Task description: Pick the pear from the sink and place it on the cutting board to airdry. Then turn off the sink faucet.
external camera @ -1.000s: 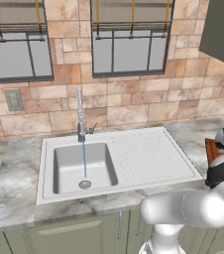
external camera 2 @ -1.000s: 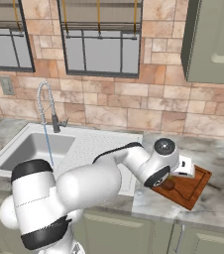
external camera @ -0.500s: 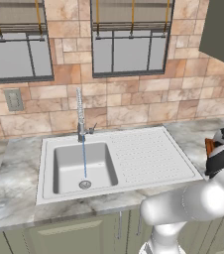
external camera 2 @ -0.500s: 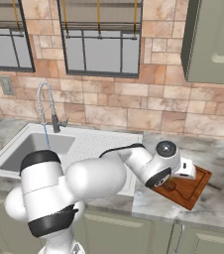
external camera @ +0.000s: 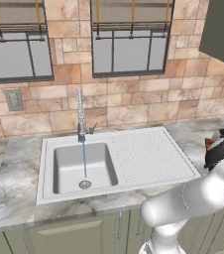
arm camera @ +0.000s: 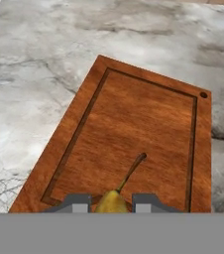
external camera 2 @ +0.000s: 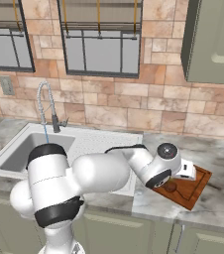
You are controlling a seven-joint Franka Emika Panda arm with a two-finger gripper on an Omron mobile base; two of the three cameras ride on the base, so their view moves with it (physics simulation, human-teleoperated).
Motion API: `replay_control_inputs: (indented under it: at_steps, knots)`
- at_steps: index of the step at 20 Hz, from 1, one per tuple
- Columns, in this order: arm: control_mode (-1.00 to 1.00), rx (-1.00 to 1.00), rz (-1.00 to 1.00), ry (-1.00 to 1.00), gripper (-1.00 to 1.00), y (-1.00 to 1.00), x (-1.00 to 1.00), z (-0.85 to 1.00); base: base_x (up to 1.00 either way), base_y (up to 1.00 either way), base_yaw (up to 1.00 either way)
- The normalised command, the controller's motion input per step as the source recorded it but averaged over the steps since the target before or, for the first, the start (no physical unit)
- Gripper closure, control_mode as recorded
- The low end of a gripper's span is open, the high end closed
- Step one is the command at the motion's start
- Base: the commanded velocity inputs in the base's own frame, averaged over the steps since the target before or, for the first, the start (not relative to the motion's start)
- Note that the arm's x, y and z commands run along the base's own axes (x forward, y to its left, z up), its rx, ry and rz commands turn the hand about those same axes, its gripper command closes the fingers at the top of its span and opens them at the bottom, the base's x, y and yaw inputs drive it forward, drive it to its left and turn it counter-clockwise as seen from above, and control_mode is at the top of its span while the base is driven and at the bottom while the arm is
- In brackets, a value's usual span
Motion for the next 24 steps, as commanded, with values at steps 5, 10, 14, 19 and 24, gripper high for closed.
replay_control_inputs:
  at_steps: [5,10,14,19,24]
  knots:
    - [-1.0,0.0,0.0,0.0,1.0,-0.05,0.1,-0.14,0.0,0.0,0.0]
    - [-1.0,0.0,0.0,0.0,1.0,-0.11,0.07,-0.13,0.0,0.0,0.0]
    - [-1.0,0.0,0.0,0.0,1.0,-0.09,0.14,-0.17,0.0,0.0,0.0]
    - [-1.0,0.0,0.0,0.0,1.0,-0.1,0.13,-0.17,0.0,0.0,0.0]
    - [-1.0,0.0,0.0,0.0,1.0,-0.12,0.15,-0.17,0.0,0.0,0.0]
